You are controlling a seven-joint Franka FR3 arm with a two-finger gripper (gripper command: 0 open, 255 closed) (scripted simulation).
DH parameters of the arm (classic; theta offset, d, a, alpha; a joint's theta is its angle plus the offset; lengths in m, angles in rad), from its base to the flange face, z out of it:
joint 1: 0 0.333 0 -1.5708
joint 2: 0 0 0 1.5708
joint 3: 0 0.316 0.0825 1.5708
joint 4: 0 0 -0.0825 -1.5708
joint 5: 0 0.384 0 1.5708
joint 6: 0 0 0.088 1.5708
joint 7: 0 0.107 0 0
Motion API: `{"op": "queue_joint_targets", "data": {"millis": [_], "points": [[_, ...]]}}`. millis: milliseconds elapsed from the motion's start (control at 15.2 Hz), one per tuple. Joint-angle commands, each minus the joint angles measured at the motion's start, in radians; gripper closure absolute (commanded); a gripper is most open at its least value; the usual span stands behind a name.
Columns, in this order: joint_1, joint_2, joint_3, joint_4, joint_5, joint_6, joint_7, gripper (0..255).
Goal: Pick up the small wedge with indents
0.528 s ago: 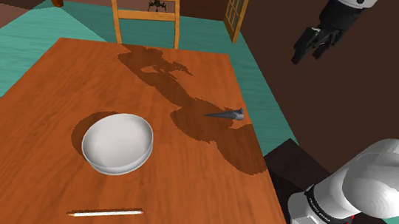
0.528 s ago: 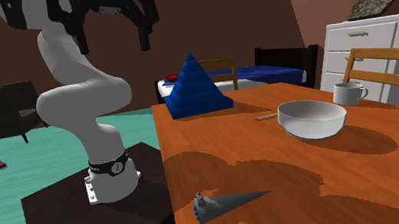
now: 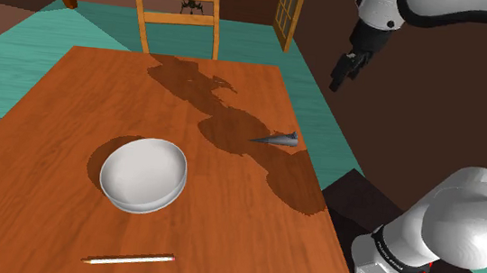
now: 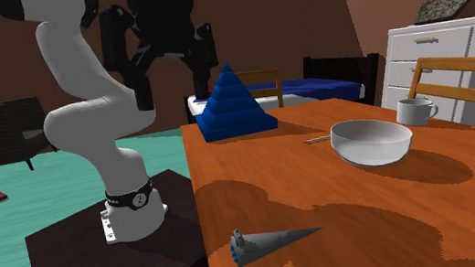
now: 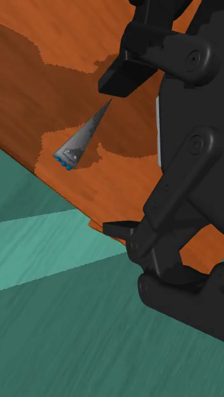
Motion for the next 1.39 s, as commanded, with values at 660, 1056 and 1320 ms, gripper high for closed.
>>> {"op": "queue_joint_targets", "data": {"millis": [660, 1056, 1320], "points": [[0.140, 0.368, -0.001, -0.013, -0.048, 0.273, -0.356, 0], [0.190, 0.548, 0.026, -0.006, -0.083, 0.395, -0.510, 0], [0.195, 0.598, 0.031, -0.021, -0.096, 0.452, -0.522, 0]]}}
